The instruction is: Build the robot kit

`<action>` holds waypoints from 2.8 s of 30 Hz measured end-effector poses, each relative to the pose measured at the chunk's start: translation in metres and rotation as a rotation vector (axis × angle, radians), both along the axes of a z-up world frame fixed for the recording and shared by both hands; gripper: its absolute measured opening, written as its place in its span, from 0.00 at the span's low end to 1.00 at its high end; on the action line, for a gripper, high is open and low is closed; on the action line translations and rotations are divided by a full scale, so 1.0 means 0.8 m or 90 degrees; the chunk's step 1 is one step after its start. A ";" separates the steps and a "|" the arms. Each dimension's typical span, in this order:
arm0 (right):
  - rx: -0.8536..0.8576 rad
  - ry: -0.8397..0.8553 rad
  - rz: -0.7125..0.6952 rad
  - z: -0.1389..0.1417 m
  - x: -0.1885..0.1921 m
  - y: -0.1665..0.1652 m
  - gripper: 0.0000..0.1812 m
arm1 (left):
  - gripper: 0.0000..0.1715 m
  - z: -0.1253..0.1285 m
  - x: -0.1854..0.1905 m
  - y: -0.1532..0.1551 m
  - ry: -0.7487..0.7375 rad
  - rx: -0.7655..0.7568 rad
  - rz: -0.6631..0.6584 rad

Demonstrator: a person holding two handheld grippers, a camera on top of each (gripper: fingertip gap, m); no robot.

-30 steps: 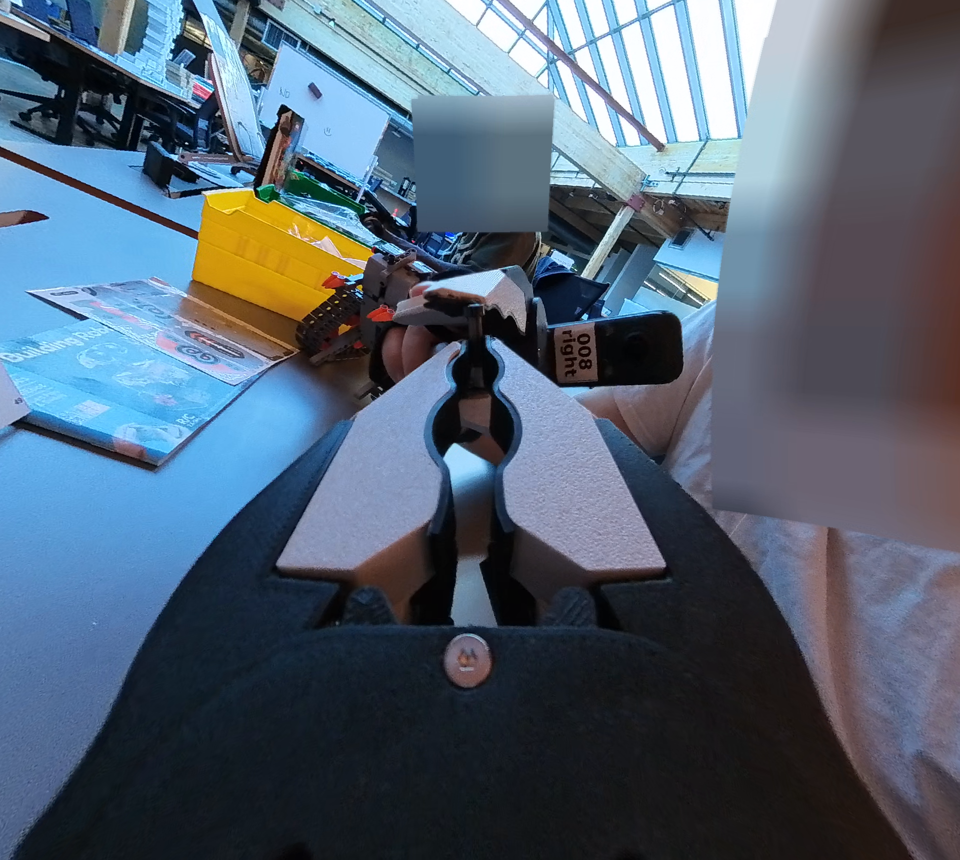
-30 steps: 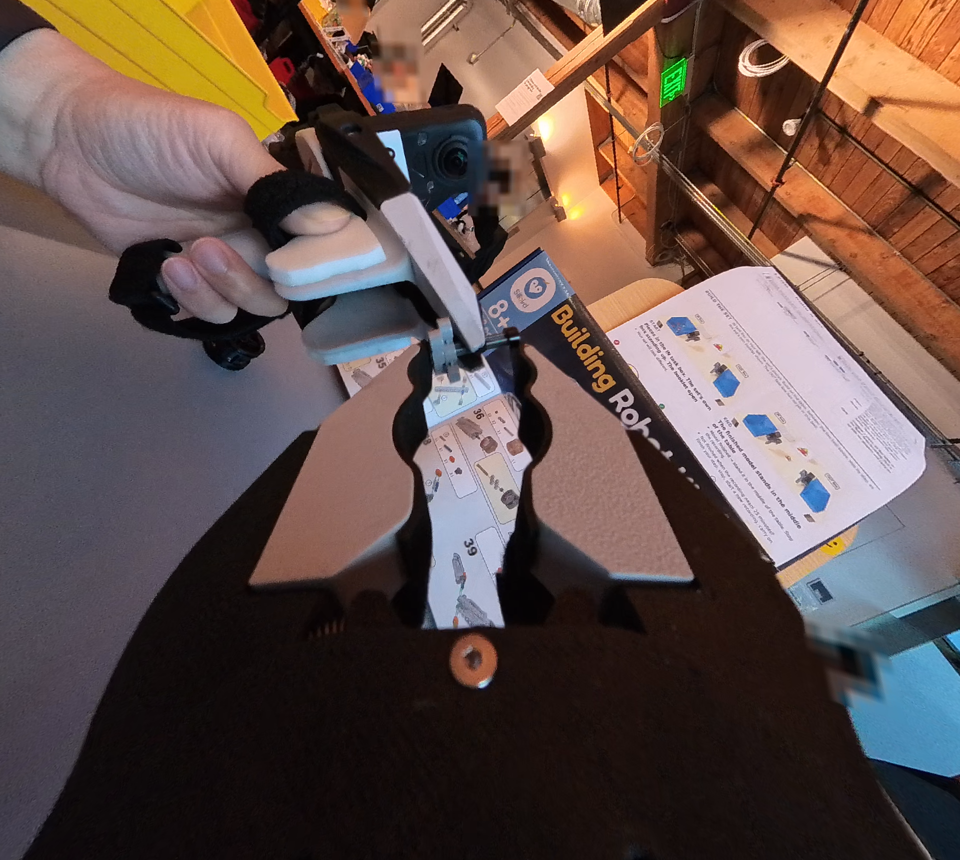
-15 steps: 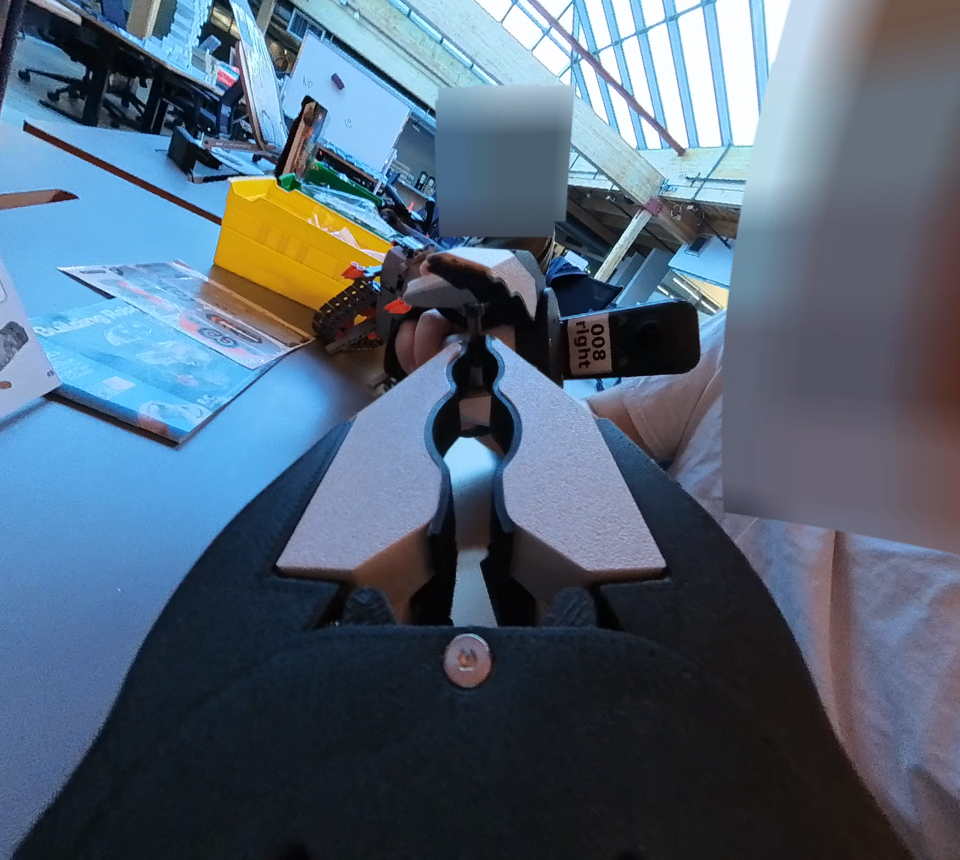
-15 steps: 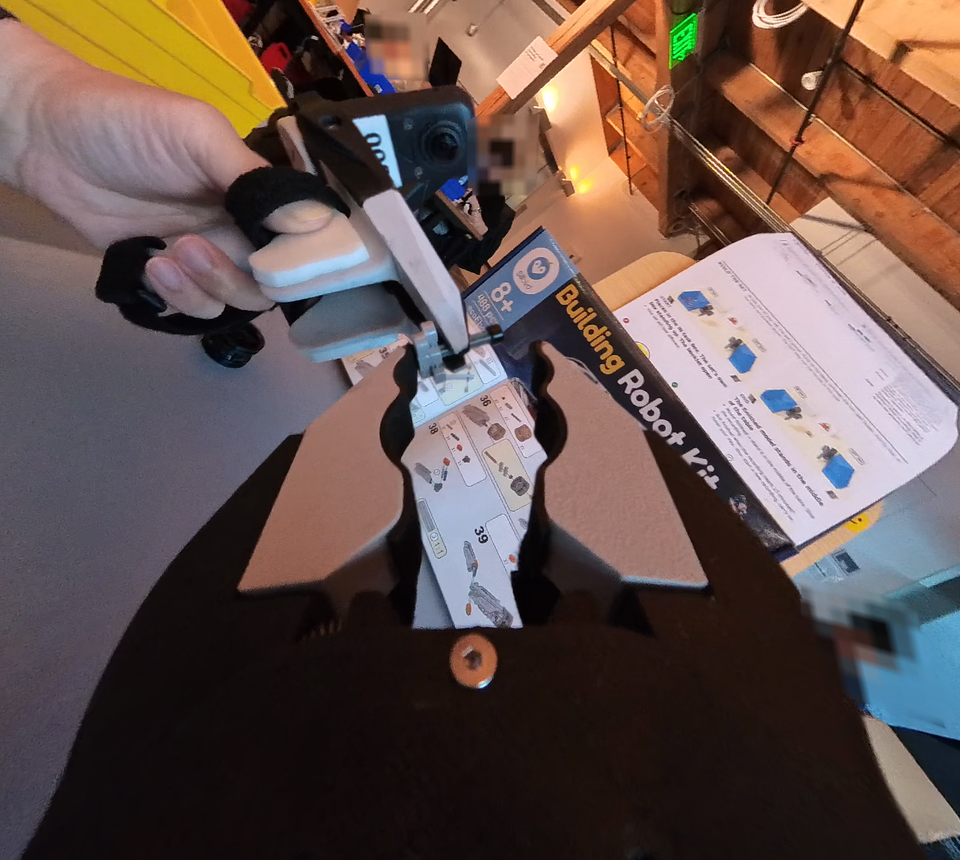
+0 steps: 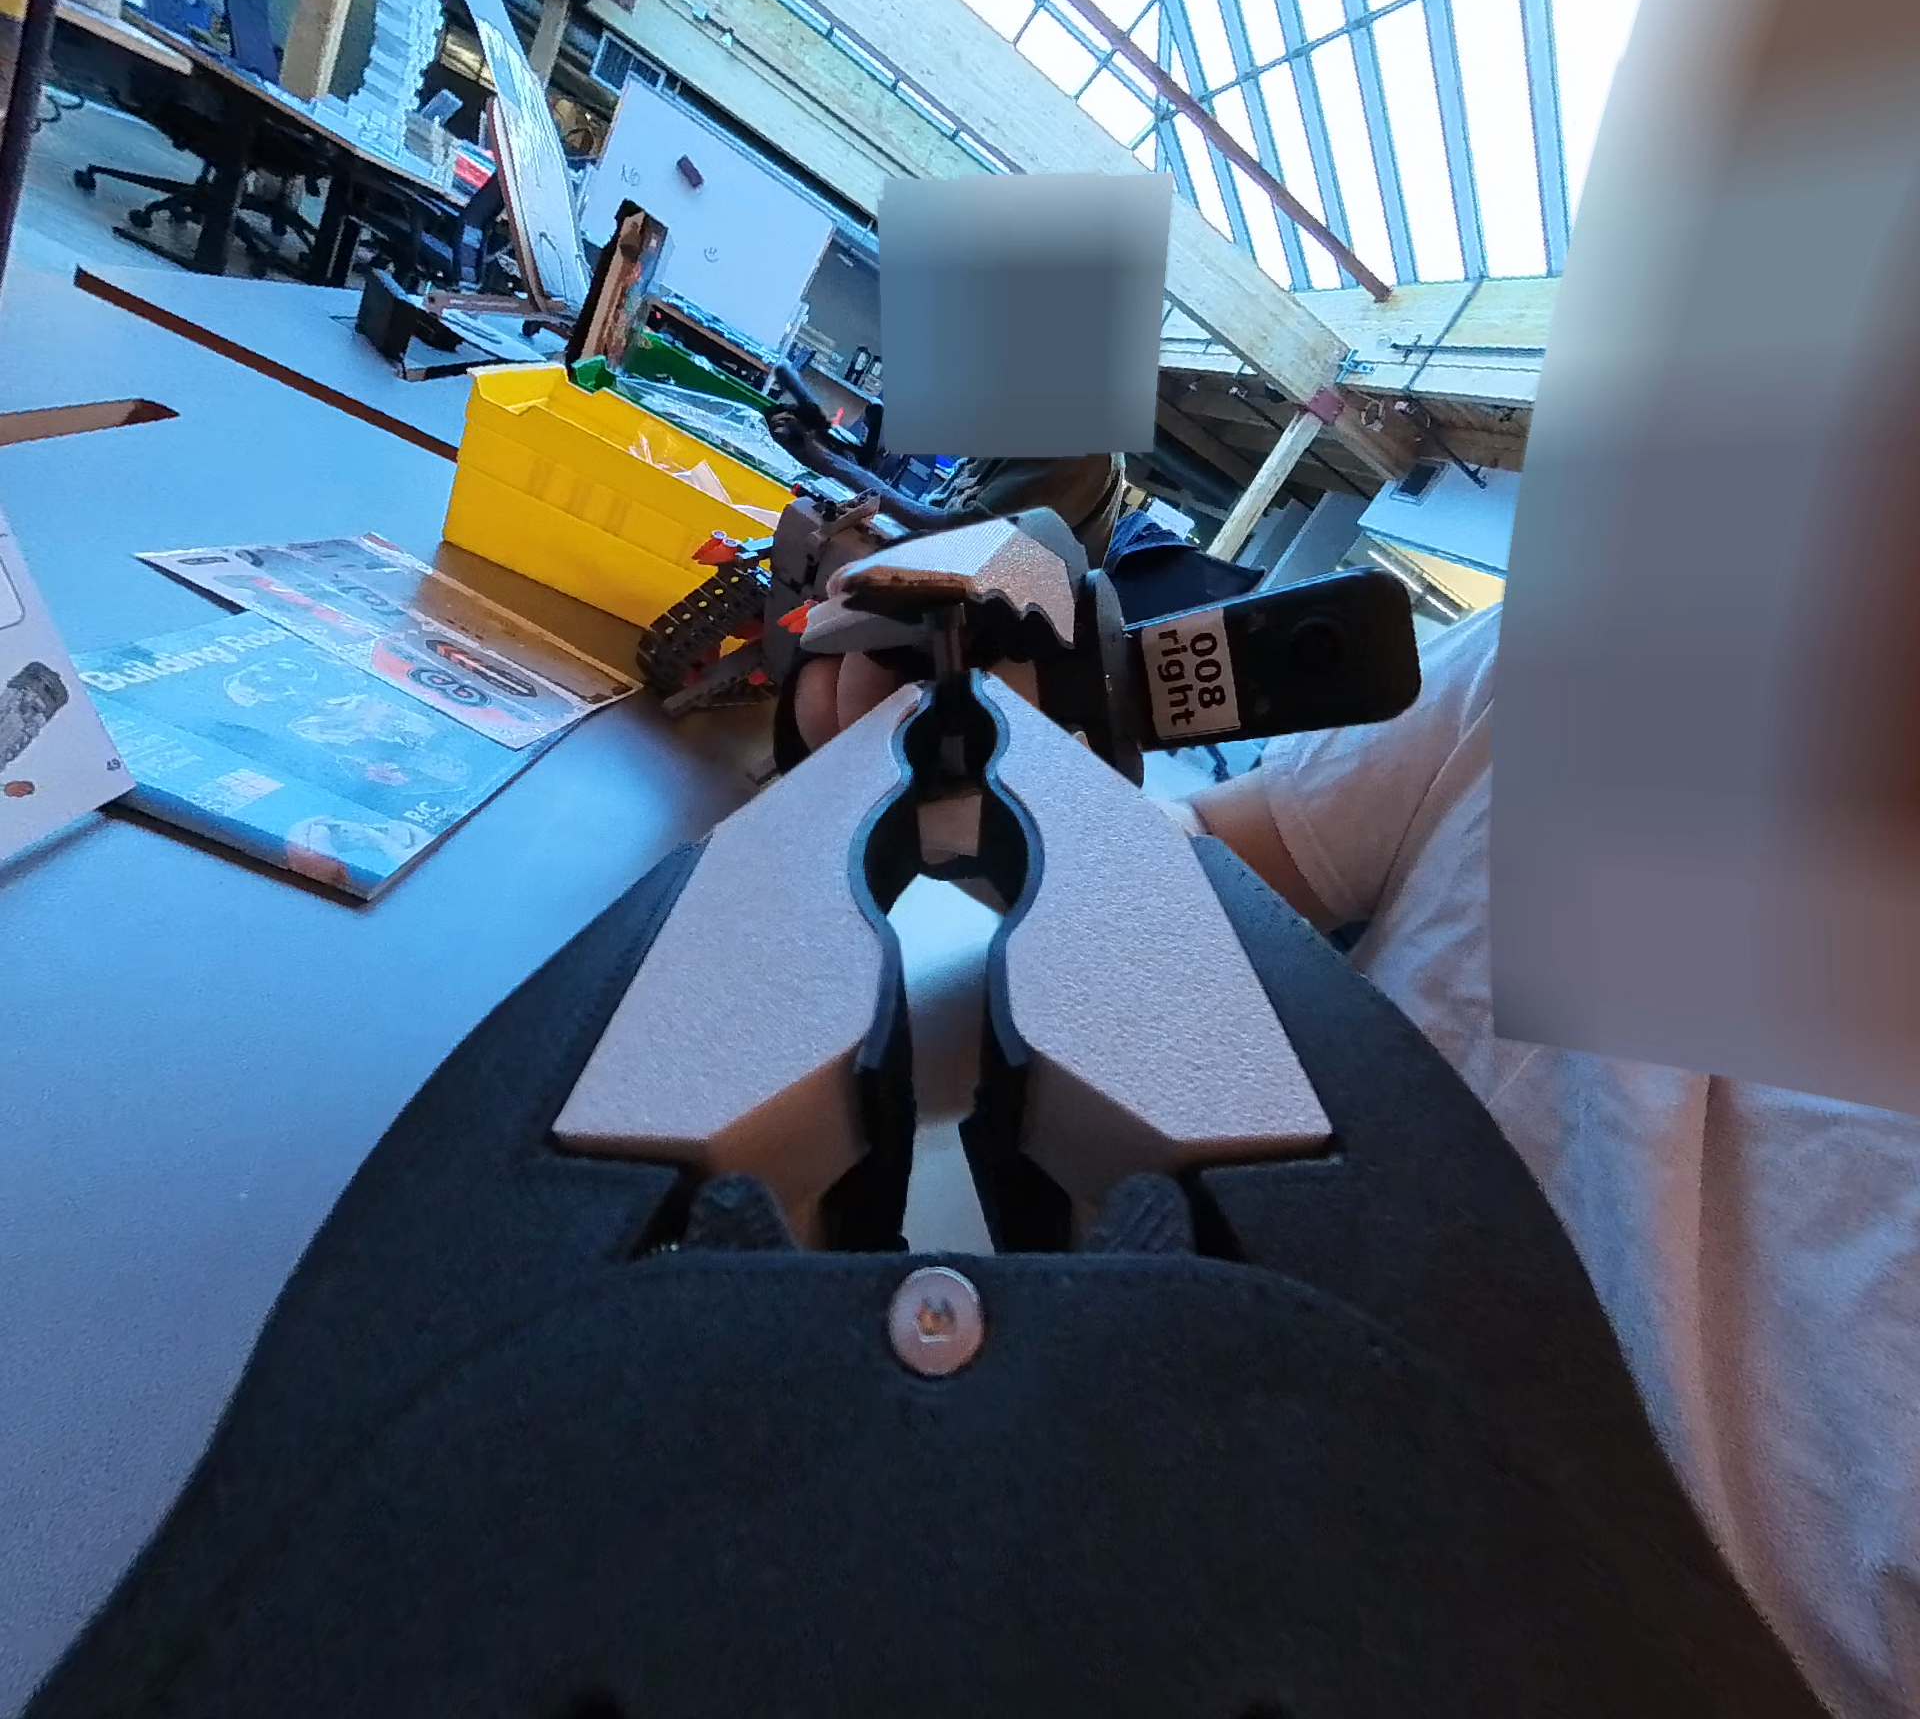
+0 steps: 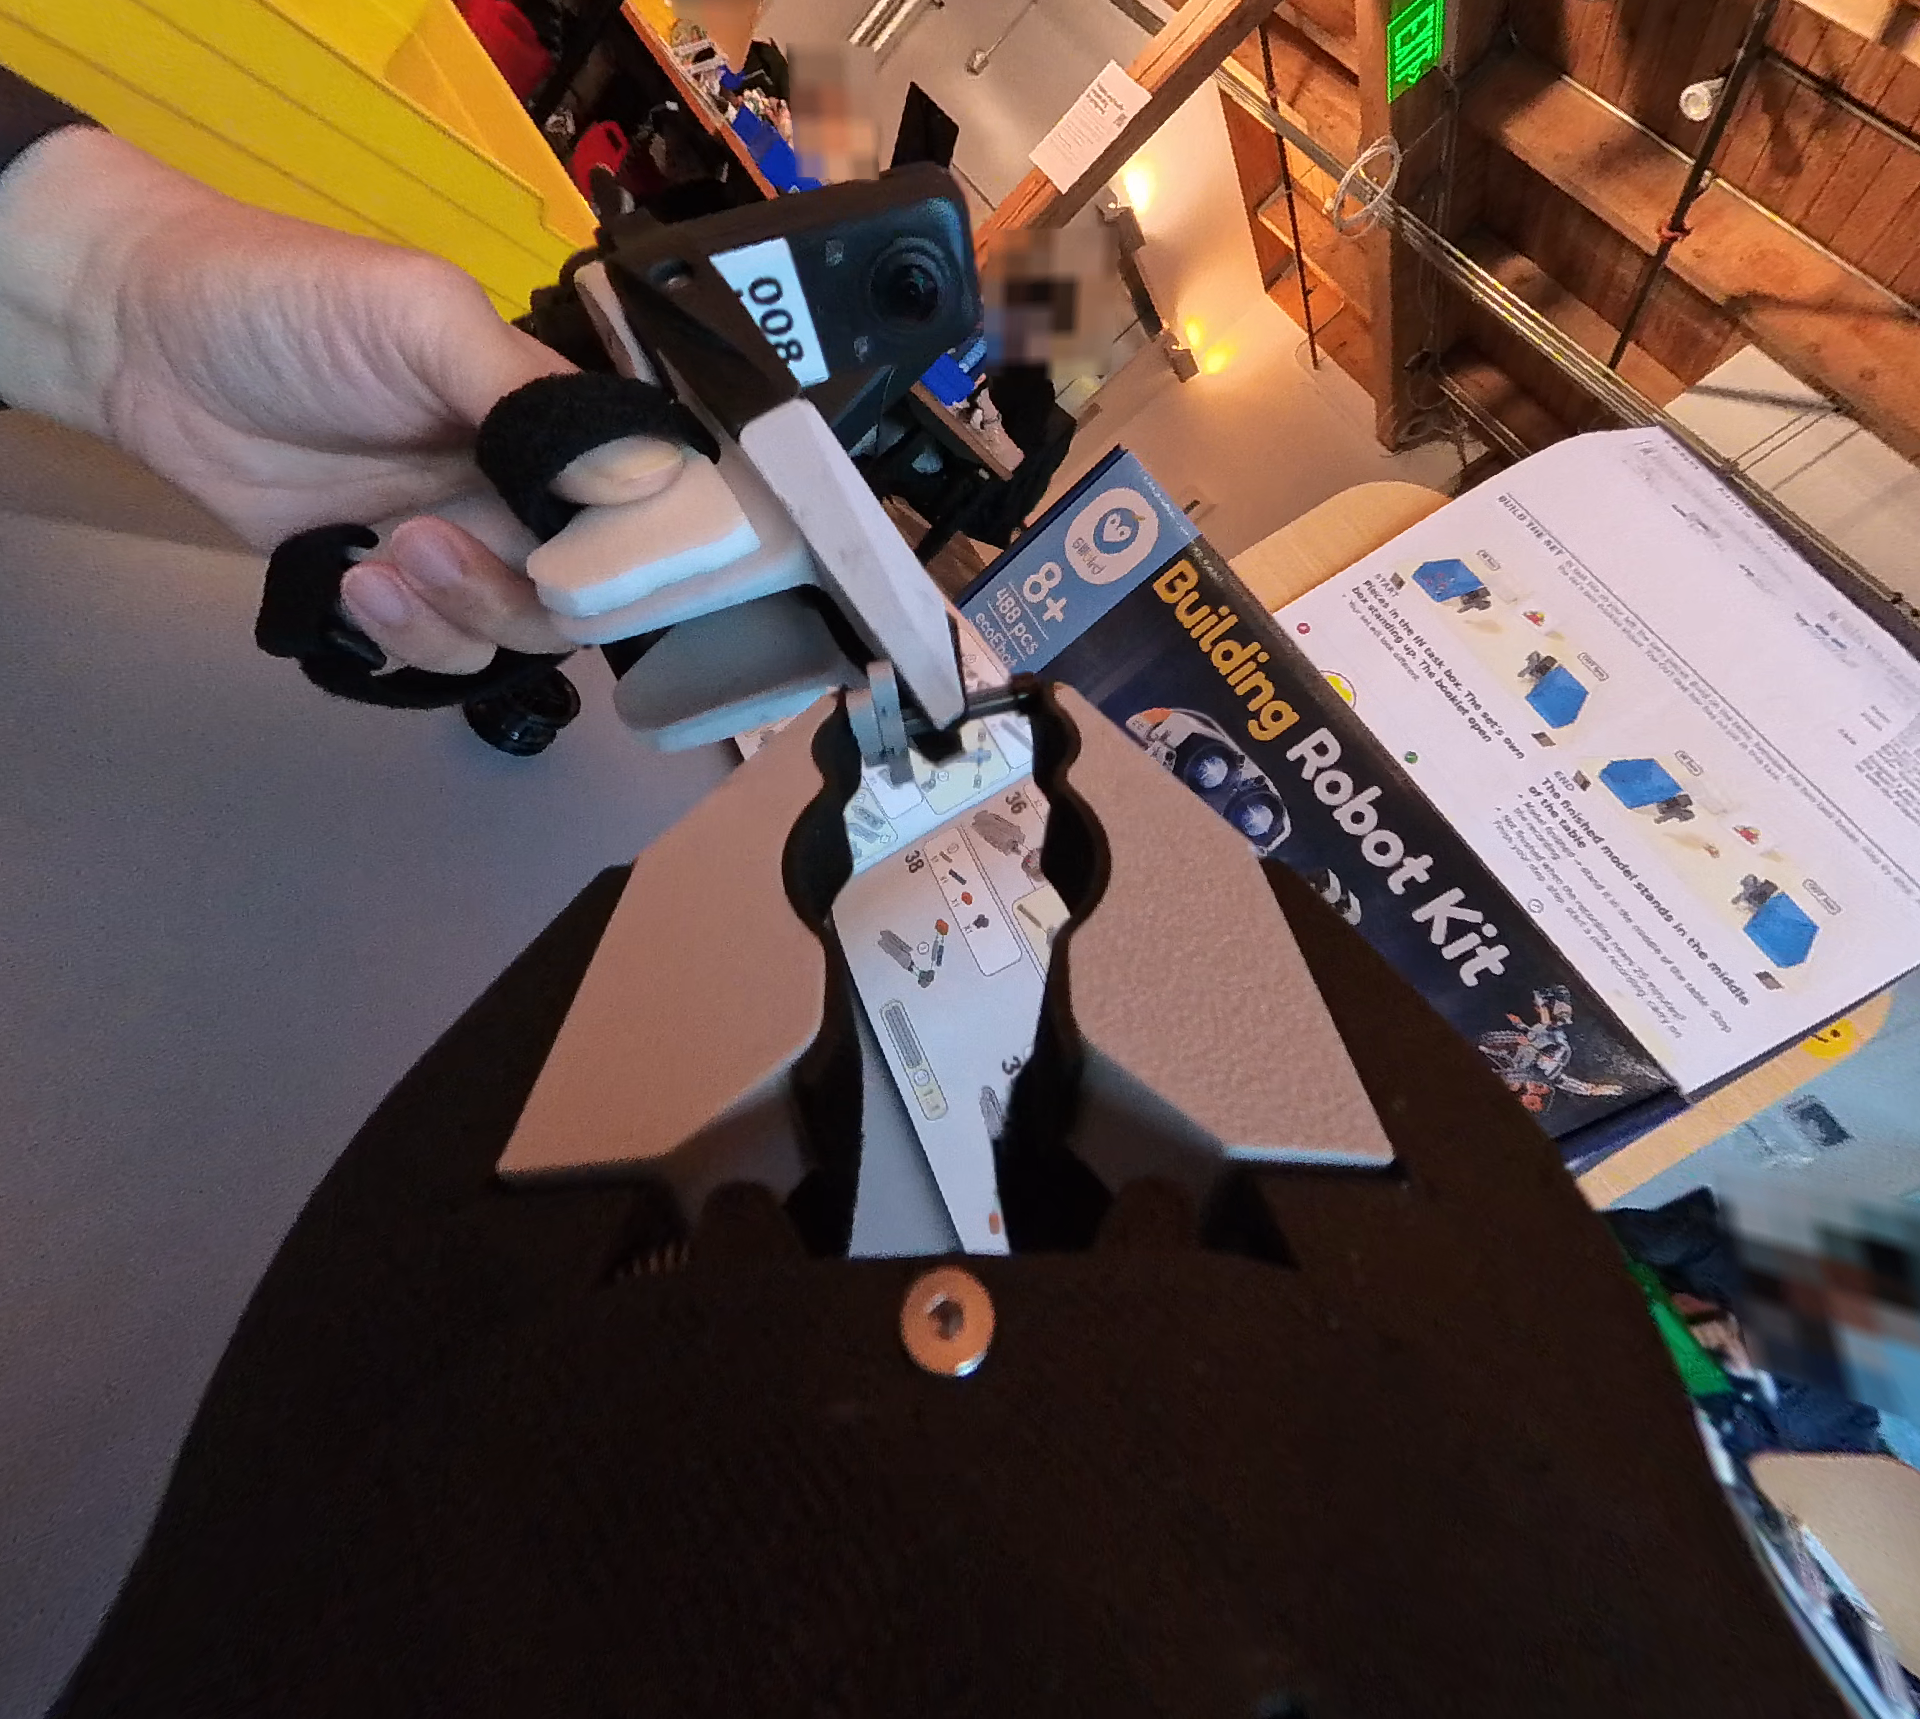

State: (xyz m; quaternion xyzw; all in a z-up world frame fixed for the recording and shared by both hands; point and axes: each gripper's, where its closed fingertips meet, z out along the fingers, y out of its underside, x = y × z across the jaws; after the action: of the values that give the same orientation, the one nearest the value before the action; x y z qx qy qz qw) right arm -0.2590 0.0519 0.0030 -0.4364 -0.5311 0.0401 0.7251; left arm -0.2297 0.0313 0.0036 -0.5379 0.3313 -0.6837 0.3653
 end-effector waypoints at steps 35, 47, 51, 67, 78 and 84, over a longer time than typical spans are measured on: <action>-0.042 0.038 0.005 0.001 0.000 0.002 0.14 | 0.00 0.008 -0.003 0.003 -0.009 0.036 0.037; -0.021 0.015 -0.012 -0.002 0.002 0.004 0.16 | 0.00 0.003 -0.002 0.005 0.000 0.016 0.032; -0.009 0.010 -0.019 -0.002 0.002 0.004 0.16 | 0.00 0.003 -0.002 0.005 -0.003 0.009 0.028; 0.013 -0.041 -0.044 -0.012 0.004 0.010 0.16 | 0.00 -0.008 0.000 0.011 0.029 -0.003 0.038; -0.013 -0.051 -0.052 -0.018 0.004 0.015 0.17 | 0.00 -0.015 0.000 0.016 0.049 -0.016 0.048; -0.033 -0.045 -0.043 -0.017 0.005 0.015 0.16 | 0.00 -0.013 0.002 0.016 0.044 -0.017 0.049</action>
State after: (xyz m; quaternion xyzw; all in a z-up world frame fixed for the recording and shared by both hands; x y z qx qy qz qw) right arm -0.2550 0.0640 -0.0106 -0.4735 -0.5401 0.0141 0.6956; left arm -0.2284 0.0439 -0.0071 -0.5787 0.3136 -0.6543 0.3724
